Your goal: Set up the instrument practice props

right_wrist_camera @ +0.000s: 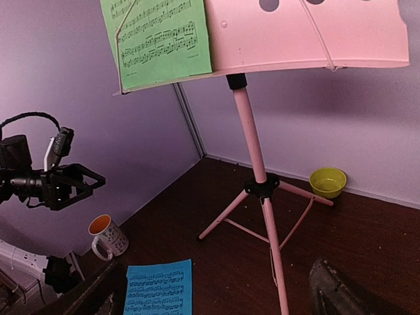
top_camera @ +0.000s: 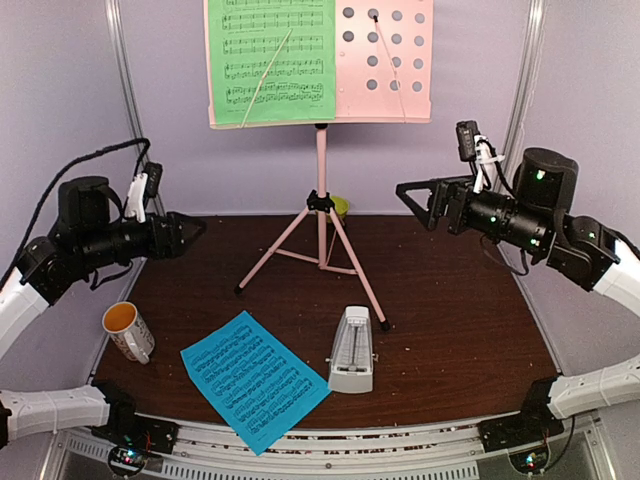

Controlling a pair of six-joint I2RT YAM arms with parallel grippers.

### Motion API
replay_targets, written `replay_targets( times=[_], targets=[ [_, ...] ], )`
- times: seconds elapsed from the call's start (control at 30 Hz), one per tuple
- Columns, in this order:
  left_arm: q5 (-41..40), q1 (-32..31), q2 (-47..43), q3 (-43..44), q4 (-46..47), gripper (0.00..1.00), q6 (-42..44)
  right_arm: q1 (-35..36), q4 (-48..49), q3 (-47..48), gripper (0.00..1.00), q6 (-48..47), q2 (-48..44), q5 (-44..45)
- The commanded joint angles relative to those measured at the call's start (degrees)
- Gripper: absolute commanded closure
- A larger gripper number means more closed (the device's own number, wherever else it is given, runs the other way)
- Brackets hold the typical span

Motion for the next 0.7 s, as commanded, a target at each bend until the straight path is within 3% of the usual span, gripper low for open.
replay_targets(
  times=[0.0,0.17,0.4,0.67],
  targets=[
    [-7.55,-2.19,-1.44,-5.67,-9.82,0.20,-3.62,3.84,0.86,-2.38,0.03,1.00,-2.23,3.73],
    [-7.92,-2.29,0.12,-11.54,-14.54,0.17,-6.06,6.00,2.28,-4.32,0.03,1.51,-2.69,4.82],
    [-8.86,-2.21,8.82,-15.77,-14.84,0.14,-8.45,7.68,4.23,-5.79,0.02,2.53,-2.82,5.07],
    [-4.19,2.45,16.83,-18.23,-13.09,0.12,-5.90,8.87,5.75,-8.78,0.01,3.70,-4.22,5.22]
  ],
)
